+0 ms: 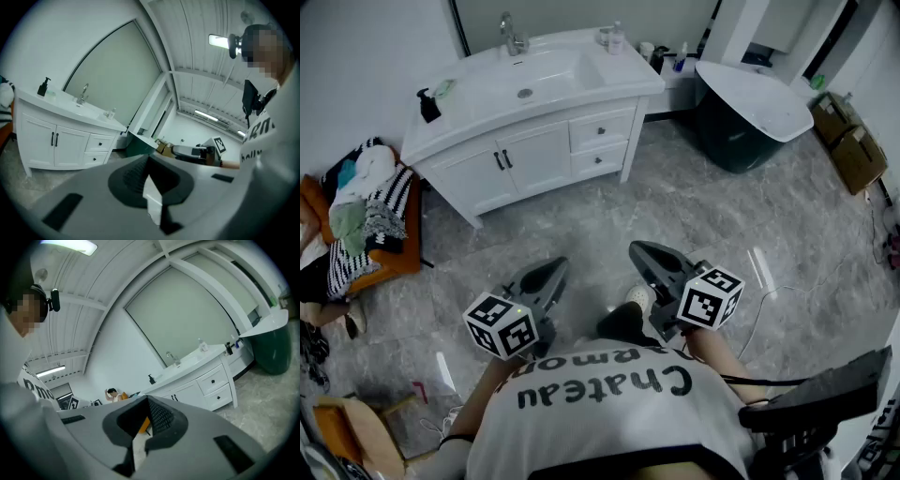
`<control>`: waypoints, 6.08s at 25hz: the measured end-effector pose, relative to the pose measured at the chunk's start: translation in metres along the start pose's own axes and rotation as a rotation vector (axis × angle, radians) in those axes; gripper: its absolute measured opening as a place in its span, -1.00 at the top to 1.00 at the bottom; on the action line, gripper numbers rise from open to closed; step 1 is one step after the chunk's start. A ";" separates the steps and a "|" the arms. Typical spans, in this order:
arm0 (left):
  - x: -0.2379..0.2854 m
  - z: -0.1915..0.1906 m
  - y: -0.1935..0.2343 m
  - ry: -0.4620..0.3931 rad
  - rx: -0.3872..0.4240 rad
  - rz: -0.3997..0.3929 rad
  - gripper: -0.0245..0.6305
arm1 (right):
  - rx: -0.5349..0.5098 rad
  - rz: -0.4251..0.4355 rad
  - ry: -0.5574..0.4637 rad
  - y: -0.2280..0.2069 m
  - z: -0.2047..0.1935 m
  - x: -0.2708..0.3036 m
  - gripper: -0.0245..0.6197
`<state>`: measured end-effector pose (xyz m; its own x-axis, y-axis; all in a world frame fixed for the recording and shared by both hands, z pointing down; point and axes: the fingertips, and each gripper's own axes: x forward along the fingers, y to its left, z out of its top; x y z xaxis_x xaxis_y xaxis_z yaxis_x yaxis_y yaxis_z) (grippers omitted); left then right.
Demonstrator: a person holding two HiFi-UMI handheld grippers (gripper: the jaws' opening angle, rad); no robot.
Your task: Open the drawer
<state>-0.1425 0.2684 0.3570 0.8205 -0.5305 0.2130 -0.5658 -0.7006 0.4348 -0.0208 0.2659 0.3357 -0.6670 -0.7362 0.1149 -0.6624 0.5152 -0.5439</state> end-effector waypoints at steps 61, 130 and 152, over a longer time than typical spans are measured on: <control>0.210 0.132 0.170 -0.107 0.007 0.299 0.90 | -0.059 0.059 0.261 -0.267 0.170 0.199 0.91; 0.285 0.052 0.409 0.233 -0.062 0.396 0.90 | 0.005 -0.462 0.661 -0.593 -0.030 0.446 0.35; 0.298 0.056 0.394 0.212 -0.027 0.358 0.90 | -0.081 -0.433 0.781 -0.567 -0.049 0.398 0.49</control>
<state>-0.1258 -0.1920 0.5431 0.5727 -0.6263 0.5290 -0.8183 -0.4758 0.3226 0.0727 -0.2983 0.7305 -0.3754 -0.3803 0.8452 -0.9122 0.3129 -0.2644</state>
